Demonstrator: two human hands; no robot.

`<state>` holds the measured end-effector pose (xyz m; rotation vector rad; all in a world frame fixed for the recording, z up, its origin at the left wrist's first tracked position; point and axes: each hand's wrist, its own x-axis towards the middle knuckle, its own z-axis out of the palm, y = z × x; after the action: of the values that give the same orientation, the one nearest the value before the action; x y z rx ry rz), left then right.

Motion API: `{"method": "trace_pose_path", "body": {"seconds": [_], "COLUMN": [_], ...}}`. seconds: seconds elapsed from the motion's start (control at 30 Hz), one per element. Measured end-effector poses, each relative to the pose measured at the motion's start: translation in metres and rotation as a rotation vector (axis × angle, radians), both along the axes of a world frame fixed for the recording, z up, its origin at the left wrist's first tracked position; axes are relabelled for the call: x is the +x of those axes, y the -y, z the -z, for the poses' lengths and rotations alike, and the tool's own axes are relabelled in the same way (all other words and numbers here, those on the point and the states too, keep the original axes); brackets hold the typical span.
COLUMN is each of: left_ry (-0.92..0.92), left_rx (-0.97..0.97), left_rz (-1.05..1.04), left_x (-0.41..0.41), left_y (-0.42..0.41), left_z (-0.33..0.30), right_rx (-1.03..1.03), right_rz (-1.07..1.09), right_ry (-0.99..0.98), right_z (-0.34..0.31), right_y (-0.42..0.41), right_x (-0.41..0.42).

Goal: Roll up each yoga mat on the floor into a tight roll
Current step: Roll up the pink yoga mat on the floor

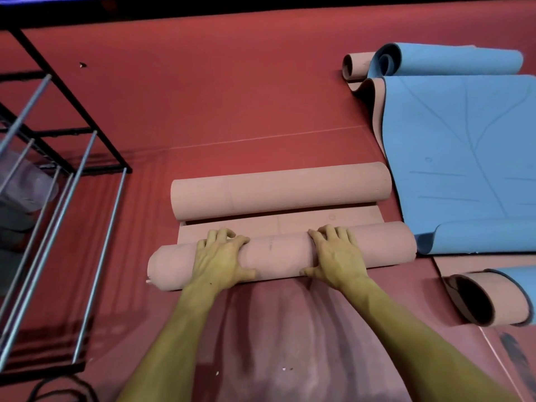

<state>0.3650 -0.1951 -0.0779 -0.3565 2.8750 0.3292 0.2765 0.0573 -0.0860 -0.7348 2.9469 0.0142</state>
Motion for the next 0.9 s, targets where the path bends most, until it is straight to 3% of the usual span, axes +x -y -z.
{"method": "trace_pose_path", "body": {"seconds": [0.3, 0.7, 0.9], "left_ry": [-0.093, -0.13, -0.054], "left_rx": [-0.03, -0.196, -0.294], "left_rz": [-0.013, -0.095, -0.1], "left_x": [0.001, -0.002, -0.005], "left_y": [-0.006, -0.02, -0.028], "left_z": [0.003, 0.009, 0.036], "right_rx": [-0.009, 0.125, 0.112], "right_rz": [0.015, 0.02, -0.008], "right_ry": [0.008, -0.039, -0.055], "right_z": [0.002, 0.007, 0.016], "right_y": [0.0, 0.007, 0.003], "right_x": [0.0, -0.011, -0.011]}}
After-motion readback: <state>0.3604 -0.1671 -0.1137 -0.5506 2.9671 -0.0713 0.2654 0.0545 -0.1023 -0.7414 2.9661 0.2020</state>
